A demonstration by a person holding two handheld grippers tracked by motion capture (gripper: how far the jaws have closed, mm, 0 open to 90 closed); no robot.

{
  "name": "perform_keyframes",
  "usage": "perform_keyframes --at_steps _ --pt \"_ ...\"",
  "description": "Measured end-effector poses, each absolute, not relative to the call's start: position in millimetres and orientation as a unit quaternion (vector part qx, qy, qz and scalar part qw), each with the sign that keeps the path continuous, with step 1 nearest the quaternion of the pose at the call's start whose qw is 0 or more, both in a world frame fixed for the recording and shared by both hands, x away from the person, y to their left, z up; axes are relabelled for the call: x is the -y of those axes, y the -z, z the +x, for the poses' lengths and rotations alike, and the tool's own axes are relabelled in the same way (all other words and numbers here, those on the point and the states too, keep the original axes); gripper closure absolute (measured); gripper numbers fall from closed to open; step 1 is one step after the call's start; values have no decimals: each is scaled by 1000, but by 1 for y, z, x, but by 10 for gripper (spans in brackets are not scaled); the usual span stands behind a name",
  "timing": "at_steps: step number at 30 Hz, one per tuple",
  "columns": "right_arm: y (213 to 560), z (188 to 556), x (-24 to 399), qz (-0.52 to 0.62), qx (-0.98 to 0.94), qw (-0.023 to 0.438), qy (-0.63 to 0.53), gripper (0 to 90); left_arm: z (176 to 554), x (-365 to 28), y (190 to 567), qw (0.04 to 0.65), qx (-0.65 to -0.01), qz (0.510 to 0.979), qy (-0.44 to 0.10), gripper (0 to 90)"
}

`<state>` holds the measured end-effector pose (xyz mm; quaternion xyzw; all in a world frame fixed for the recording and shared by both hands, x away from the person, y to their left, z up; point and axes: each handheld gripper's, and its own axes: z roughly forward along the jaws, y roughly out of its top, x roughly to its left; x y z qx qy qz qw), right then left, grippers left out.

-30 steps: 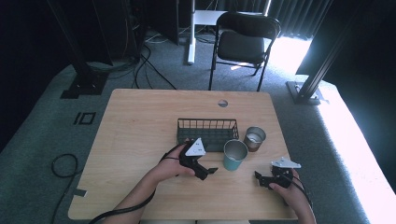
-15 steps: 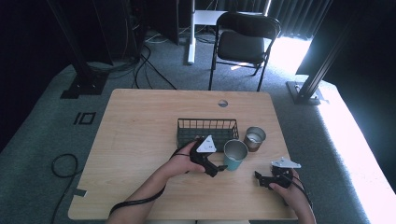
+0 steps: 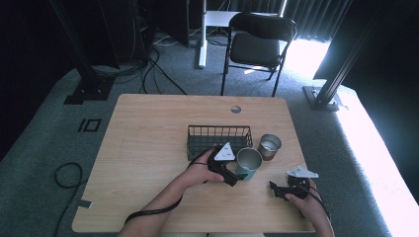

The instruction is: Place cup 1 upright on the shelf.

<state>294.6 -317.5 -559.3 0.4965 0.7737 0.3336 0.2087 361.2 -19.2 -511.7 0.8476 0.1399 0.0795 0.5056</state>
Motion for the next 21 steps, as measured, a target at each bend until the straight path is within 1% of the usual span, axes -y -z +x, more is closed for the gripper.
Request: perform_keyframes --at_steps 2,4,11,17,19,21 --pt "559 295 318 497 -774 209 -334 113 361 21 511 505 -140 847 -85 27" --pt "559 295 318 497 -774 209 -334 113 359 24 510 501 -131 849 -105 27" --pt "559 295 318 496 -774 209 -333 113 358 34 508 523 -127 838 -91 27" --pt "559 295 318 496 -774 209 -333 113 360 42 511 529 -131 833 -92 32" --pt "559 295 318 496 -774 209 -334 113 360 44 512 535 -134 829 -90 63" --pt "559 295 318 496 -774 209 -334 112 360 47 513 536 -138 828 -91 65"
